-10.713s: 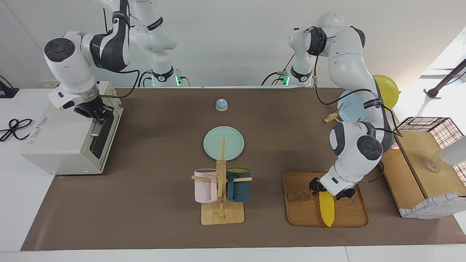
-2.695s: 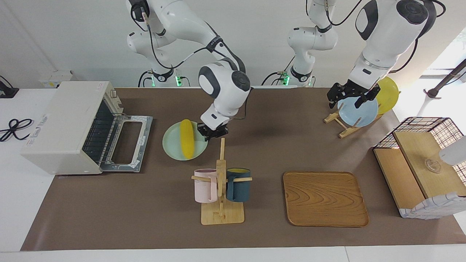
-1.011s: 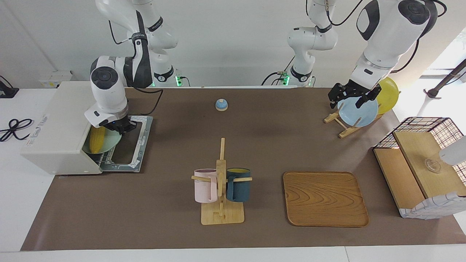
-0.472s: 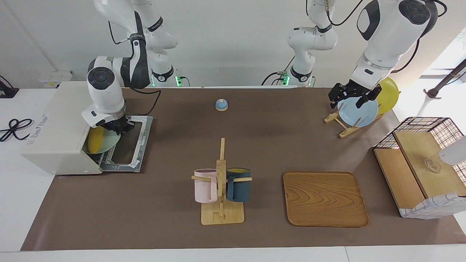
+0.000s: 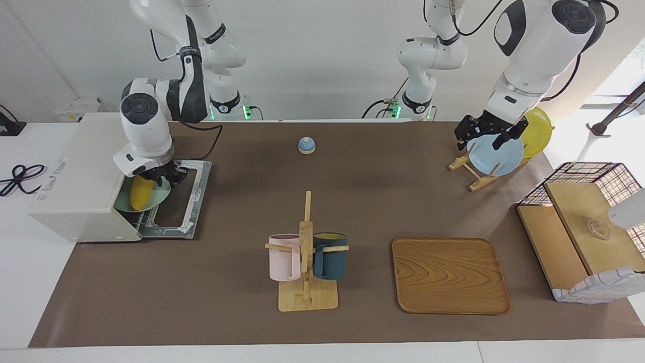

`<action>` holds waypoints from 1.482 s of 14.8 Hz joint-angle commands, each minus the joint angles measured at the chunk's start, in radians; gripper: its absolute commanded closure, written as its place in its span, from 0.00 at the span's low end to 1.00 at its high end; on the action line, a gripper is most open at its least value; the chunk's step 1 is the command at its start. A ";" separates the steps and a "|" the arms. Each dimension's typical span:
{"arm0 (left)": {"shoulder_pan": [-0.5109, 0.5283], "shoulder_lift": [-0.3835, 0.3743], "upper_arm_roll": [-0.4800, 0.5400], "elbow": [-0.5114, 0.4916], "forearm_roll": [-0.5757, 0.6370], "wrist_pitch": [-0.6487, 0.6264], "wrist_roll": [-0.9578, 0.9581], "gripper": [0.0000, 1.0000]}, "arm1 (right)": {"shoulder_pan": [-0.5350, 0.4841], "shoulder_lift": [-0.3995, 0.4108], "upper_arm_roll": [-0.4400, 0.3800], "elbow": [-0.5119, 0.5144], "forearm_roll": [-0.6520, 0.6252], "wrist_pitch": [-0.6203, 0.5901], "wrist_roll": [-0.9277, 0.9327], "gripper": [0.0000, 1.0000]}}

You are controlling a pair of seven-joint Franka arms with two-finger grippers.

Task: Put corn in oven
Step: 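Release the plate inside the oven and withdraw the right gripper, then push the oven door shut with the right gripper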

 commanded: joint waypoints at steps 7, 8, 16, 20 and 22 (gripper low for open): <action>0.014 -0.011 -0.004 0.001 -0.008 -0.012 0.008 0.00 | 0.132 0.034 0.010 0.013 0.122 0.091 0.170 1.00; 0.014 -0.011 -0.004 -0.001 -0.008 -0.012 0.008 0.00 | 0.149 0.038 0.010 -0.009 0.122 0.128 0.189 1.00; 0.014 -0.011 -0.004 0.001 -0.008 -0.012 0.008 0.00 | 0.108 0.161 0.006 -0.086 0.108 0.301 0.215 1.00; 0.014 -0.011 -0.004 0.001 -0.008 -0.012 0.008 0.00 | 0.078 0.192 0.003 -0.084 0.089 0.302 0.195 1.00; 0.014 -0.011 -0.004 -0.001 -0.008 -0.012 0.008 0.00 | 0.068 0.192 0.003 -0.078 0.056 0.280 0.197 1.00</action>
